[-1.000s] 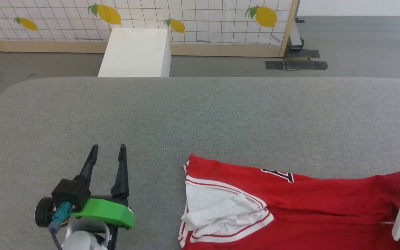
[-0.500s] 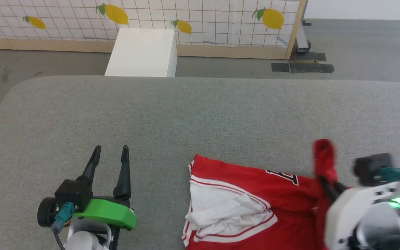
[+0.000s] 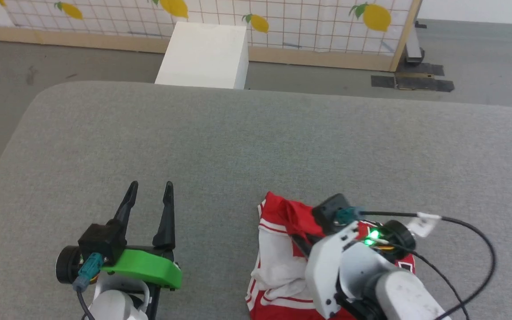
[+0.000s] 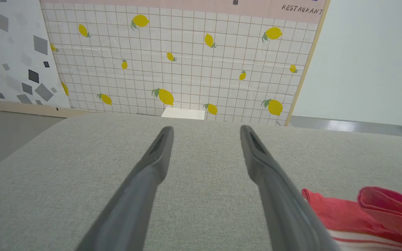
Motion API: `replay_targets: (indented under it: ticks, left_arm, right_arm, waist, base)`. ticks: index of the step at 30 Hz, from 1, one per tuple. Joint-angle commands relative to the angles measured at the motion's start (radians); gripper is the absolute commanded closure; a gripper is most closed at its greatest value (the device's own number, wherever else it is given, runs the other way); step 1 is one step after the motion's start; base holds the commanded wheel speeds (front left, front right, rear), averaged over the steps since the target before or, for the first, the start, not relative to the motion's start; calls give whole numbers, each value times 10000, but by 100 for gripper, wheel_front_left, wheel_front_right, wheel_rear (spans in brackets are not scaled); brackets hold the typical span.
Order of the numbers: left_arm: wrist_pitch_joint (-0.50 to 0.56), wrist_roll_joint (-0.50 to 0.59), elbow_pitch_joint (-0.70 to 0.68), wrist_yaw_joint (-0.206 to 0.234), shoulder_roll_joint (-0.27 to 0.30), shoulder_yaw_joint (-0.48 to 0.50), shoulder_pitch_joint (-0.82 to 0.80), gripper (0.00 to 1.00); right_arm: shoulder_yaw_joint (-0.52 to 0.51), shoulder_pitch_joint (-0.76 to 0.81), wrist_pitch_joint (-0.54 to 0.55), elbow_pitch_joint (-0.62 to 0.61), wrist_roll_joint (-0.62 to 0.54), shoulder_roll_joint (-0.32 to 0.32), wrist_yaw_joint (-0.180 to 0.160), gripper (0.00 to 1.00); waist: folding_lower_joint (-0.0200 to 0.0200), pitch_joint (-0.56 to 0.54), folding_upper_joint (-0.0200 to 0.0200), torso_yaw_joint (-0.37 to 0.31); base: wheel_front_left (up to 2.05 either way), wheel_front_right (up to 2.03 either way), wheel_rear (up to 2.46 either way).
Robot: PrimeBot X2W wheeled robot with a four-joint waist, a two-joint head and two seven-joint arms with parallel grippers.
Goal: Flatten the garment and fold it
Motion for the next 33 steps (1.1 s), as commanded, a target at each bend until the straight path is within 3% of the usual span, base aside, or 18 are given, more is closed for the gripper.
replay_targets:
  ticks: [1,6,7,8,9,14,20,27,33]
  left_arm:
    - [-47,34,25,-74,-56,-14,-201,0]
    - [-47,23,110,-81,-87,-97,-295,0]
    - [-47,19,122,-82,-93,-114,-310,0]
    - [-47,15,130,-82,-97,-123,-320,0]
    - [-47,7,135,-81,-102,-124,-327,0]
    - [-47,-28,105,-45,-115,-21,-234,0]
    - [-47,-13,46,-15,-124,105,-114,0]
    - [-47,23,-18,-10,-130,178,21,0]
    - [-47,39,-63,-23,-132,215,117,0]
  right_arm:
    - [197,-362,-173,566,101,-7,-15,100]
    - [656,-938,-287,2311,572,-7,-15,100]
    - [736,-1024,-279,2597,681,-7,-15,71]
    - [827,-1094,-274,2780,726,-7,-15,30]
    - [902,-1149,-282,2954,828,-7,-15,0]
    - [948,-1254,-825,2986,1464,-7,-15,0]
    - [393,-1071,-3275,1438,2418,-7,-15,0]
    - [-1681,-24,-6389,-483,2320,-7,-15,0]
    - [-3569,1274,-7459,-819,2408,-7,-15,0]
  waist:
    - [-1,118,0,149]
    - [-1,161,0,320]
    - [-1,164,0,340]
    - [-1,166,0,349]
    - [-1,164,0,348]
    - [-1,104,0,178]
    - [-1,-59,0,-132]
    - [-1,-280,0,-503]
    - [-1,-383,0,-705]
  base:
    - [0,0,0]
    - [0,0,0]
    - [0,0,0]
    - [0,0,0]
    - [0,0,0]
    - [0,0,0]
    - [0,0,0]
    - [0,0,0]
    - [0,0,0]
